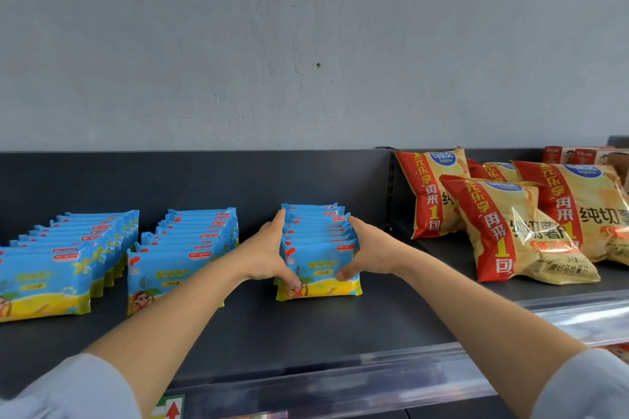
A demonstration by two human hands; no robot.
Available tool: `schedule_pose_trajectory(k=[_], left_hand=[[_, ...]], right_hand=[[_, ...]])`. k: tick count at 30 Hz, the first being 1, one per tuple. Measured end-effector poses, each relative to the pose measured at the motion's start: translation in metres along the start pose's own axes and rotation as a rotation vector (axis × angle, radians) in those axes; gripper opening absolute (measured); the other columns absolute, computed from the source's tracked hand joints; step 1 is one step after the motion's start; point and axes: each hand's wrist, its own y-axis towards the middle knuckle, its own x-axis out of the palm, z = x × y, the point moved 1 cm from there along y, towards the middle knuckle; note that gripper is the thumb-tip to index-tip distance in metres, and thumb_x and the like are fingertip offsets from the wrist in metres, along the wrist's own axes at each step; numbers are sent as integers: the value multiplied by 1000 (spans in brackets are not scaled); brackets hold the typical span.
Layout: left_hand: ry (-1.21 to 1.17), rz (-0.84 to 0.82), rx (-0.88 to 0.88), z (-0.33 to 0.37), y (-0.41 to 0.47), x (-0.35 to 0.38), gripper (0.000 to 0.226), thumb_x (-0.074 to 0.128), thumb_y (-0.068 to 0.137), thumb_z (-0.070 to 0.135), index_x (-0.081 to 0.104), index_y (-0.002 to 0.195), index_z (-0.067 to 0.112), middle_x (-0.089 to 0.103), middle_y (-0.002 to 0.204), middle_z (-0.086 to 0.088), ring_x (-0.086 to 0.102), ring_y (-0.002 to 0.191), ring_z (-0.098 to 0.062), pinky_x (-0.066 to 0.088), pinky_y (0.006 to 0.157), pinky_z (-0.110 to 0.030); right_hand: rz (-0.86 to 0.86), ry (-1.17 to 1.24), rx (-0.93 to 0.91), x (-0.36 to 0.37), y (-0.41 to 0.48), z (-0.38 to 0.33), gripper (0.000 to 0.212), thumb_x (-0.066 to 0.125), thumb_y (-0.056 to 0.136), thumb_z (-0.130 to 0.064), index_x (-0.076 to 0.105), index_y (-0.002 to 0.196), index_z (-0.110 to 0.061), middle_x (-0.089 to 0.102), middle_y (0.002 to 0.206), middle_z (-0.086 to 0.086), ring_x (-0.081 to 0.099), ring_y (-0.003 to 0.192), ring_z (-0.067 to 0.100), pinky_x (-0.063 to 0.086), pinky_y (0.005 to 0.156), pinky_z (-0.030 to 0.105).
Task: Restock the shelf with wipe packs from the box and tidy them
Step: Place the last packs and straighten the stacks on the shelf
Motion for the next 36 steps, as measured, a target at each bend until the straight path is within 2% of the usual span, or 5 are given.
schedule_pose_trajectory(k=[7,12,16,21,36], left_hand=[[118,-82,-37,7,3,-12,140,89,62,29,-19,150,20,14,155,1,24,140,-17,29,111,-31],[-78,-65,-102,17,10,-21,113,67,76,58,-4,154,16,18,157,0,28,140,-18,26,113,-35],[-257,27,-180,16,23,-22,21,35,102,36,51,110,25,48,121,8,51,106,-9,31,104,-34],[-314,47,-227,9,39,-16,30,31,99,22,60,97,15,67,90,1,60,85,-10,40,90,-30],[-306,117,-227,4,51,-16,22,34,95,17,50,80,16,56,82,1,52,75,-10,40,75,-28]], right_hand=[[-39,286,-20,-9,-1,-4,76,77,79,-31,32,139,-20,50,99,-21,57,83,0,50,64,10],[105,394,42,-8,8,-6,61,42,99,-45,29,147,-9,53,129,0,57,97,4,45,75,16],[170,526,129,-7,26,3,42,29,104,-39,44,131,-10,58,106,-2,56,98,11,41,94,31],[151,666,136,-6,34,2,36,30,104,-39,53,85,-19,62,85,-4,61,80,9,46,90,33],[265,507,118,-2,50,-1,53,28,101,-51,59,93,-10,70,93,5,66,76,12,48,64,20]])
